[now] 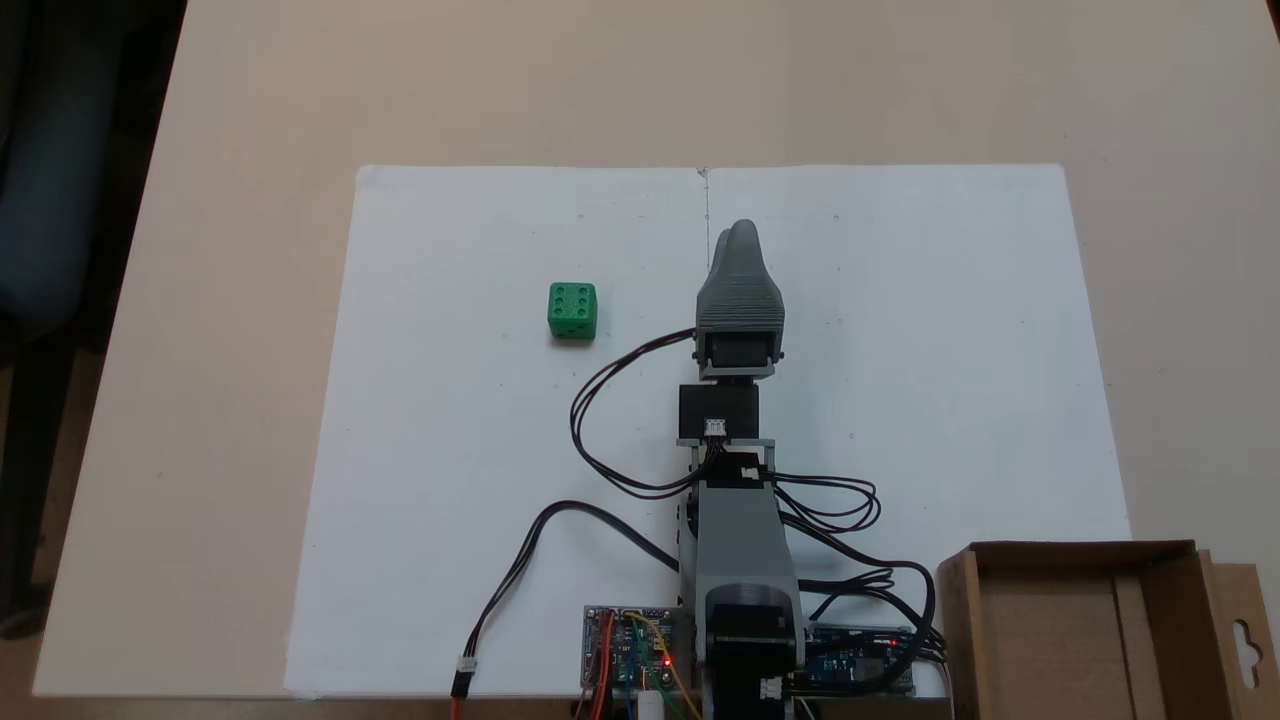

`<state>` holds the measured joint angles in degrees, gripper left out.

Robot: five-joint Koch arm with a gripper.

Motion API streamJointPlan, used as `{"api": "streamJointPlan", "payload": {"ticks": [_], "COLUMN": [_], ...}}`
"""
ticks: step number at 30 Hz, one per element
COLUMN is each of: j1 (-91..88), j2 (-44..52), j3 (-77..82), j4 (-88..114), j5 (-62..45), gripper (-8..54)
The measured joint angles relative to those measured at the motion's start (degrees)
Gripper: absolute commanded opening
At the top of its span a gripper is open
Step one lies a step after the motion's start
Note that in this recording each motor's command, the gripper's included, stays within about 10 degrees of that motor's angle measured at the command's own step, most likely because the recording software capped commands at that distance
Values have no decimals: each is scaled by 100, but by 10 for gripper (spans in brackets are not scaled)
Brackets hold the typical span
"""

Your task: Grasp a green dice and put it in the bin.

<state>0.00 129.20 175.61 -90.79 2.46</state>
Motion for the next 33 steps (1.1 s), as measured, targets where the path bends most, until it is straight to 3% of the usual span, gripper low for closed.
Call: {"api": "streamJointPlan", "payload": {"ticks": [6,33], "j1": [378,396], "j2": [18,18], "j3": [0,0], "j4": [1837,1731], "j5": [-554,-571], "gripper": [442,431]}}
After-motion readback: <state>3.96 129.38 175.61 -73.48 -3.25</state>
